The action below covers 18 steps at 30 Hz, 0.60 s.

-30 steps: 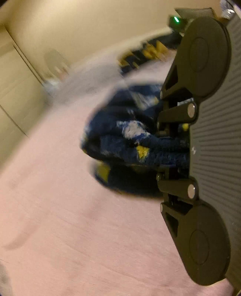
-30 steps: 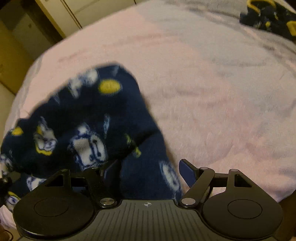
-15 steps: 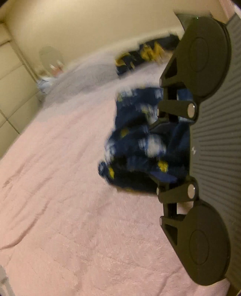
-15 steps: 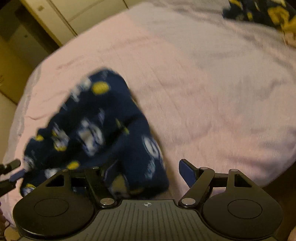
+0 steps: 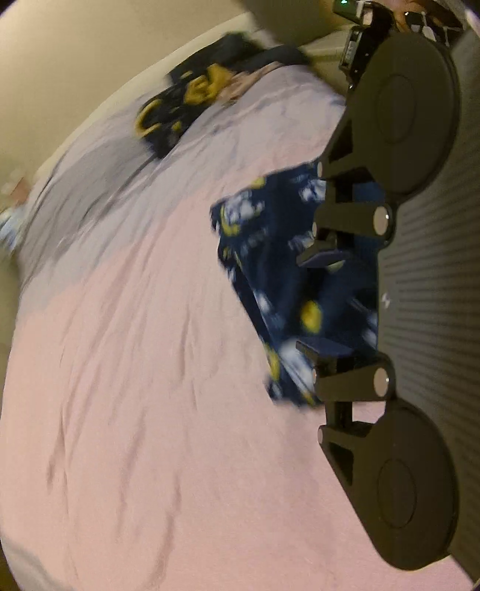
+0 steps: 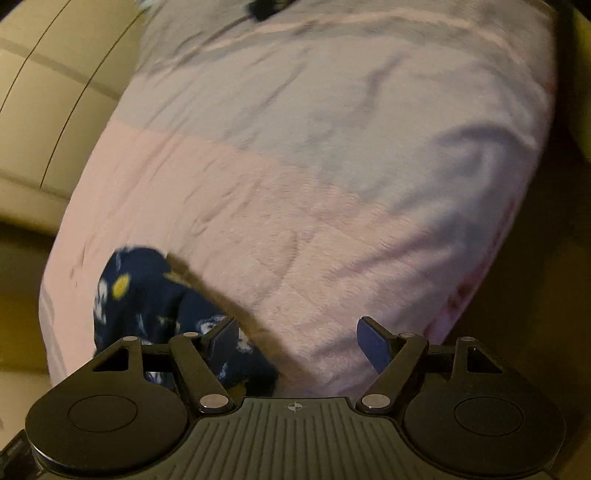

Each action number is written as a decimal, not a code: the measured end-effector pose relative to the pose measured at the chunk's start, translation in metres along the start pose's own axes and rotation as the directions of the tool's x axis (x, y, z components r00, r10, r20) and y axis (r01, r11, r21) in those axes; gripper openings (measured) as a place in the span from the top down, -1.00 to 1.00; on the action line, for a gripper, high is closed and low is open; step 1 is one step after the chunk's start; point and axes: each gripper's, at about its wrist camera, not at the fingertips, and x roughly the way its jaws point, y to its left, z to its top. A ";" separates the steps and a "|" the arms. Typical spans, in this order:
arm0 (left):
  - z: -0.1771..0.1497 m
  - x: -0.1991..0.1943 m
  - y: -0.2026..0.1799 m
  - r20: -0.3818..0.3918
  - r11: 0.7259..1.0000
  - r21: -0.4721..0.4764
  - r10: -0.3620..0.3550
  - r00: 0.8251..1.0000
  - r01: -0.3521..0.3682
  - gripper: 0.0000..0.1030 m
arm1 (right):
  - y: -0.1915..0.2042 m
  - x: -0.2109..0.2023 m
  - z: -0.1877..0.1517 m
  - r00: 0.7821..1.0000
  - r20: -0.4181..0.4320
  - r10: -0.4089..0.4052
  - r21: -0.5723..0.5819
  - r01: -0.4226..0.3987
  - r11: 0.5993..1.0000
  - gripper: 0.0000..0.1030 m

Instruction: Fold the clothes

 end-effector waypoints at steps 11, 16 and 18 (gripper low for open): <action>0.103 0.125 -0.022 -0.270 0.891 0.244 -0.317 0.909 0.383 0.13 | 0.002 -0.004 -0.101 0.939 0.344 -0.013 0.427 -0.144 0.893 -0.46; 0.125 0.171 -0.033 -0.357 0.863 0.210 -0.370 0.858 0.460 -0.02 | 0.021 0.004 -0.120 0.903 0.430 0.006 0.481 -0.234 0.845 -0.45; 0.128 0.190 -0.040 -0.391 0.857 0.196 -0.377 0.840 0.476 -0.02 | 0.028 0.014 -0.120 0.908 0.418 0.001 0.481 -0.223 0.848 -0.46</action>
